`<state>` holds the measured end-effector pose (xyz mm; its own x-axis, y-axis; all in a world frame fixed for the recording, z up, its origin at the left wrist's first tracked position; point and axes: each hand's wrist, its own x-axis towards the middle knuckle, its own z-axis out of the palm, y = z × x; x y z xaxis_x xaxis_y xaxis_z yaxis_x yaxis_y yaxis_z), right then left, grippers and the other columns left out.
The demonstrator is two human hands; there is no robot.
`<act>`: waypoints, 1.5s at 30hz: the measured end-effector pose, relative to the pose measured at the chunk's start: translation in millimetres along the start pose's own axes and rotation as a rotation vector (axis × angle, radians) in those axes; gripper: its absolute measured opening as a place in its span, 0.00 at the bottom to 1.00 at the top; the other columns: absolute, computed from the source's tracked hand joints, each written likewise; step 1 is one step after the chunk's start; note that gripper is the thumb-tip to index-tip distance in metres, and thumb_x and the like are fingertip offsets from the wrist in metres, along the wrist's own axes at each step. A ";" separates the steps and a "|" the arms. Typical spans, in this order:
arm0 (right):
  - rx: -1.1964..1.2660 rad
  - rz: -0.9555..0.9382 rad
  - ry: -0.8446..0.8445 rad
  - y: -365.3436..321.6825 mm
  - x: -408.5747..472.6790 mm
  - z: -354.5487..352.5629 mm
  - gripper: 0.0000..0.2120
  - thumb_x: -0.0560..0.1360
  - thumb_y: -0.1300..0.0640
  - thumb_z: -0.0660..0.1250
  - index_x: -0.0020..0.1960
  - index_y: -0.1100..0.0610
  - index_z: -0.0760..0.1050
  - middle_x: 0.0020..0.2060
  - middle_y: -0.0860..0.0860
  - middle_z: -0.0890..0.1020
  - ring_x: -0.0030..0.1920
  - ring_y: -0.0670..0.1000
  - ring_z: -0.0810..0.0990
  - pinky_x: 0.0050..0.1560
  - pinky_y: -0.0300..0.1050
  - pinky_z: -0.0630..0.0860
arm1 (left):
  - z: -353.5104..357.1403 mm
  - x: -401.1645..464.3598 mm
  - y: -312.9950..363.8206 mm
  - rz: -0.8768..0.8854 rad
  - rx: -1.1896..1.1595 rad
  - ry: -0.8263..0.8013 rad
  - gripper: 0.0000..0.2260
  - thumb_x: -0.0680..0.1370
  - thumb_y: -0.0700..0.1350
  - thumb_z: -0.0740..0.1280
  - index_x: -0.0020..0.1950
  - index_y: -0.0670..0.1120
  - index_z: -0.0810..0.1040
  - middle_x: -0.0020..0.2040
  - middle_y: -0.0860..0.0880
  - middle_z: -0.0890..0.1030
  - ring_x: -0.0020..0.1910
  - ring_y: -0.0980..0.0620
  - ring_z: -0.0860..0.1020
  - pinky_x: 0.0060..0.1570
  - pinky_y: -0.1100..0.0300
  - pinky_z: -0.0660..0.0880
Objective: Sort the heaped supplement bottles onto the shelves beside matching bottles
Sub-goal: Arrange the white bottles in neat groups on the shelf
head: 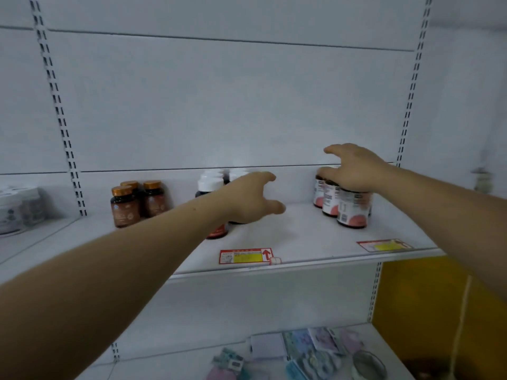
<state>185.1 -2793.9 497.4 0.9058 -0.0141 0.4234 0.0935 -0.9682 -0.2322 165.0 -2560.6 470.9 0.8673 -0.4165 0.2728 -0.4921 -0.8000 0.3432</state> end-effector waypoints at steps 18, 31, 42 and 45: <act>0.292 -0.132 -0.166 190.1 50.9 39.1 0.32 0.77 0.50 0.66 0.76 0.51 0.56 0.70 0.54 0.69 0.65 0.56 0.71 0.55 0.43 0.67 | 146.3 119.4 115.9 -0.268 -0.507 0.069 0.35 0.70 0.45 0.75 0.71 0.51 0.60 0.55 0.53 0.74 0.48 0.57 0.75 0.45 0.65 0.73; 0.484 -0.168 -0.163 199.9 68.3 54.3 0.28 0.75 0.52 0.69 0.70 0.50 0.60 0.57 0.51 0.75 0.53 0.54 0.77 0.54 0.49 0.74 | 157.7 119.1 115.0 -0.324 -0.493 0.134 0.28 0.73 0.44 0.71 0.70 0.50 0.63 0.57 0.53 0.75 0.53 0.55 0.74 0.55 0.61 0.71; 0.526 -0.171 -0.182 201.5 73.7 62.9 0.34 0.74 0.54 0.69 0.73 0.48 0.55 0.53 0.49 0.75 0.50 0.53 0.77 0.49 0.45 0.71 | 161.2 127.9 111.1 -0.291 -0.548 0.108 0.30 0.70 0.43 0.74 0.68 0.52 0.65 0.57 0.55 0.77 0.55 0.56 0.76 0.55 0.61 0.71; 0.539 -0.175 -0.183 202.3 74.8 61.7 0.35 0.73 0.52 0.71 0.73 0.48 0.55 0.54 0.48 0.73 0.51 0.51 0.76 0.49 0.43 0.69 | 161.1 128.8 110.7 -0.276 -0.535 0.104 0.28 0.71 0.43 0.73 0.67 0.53 0.66 0.55 0.56 0.77 0.54 0.57 0.76 0.54 0.62 0.70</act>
<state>297.2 -2975.4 428.0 0.9101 0.2240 0.3486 0.4010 -0.6878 -0.6050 234.4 -2772.3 399.3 0.9697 -0.1587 0.1859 -0.2427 -0.5333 0.8104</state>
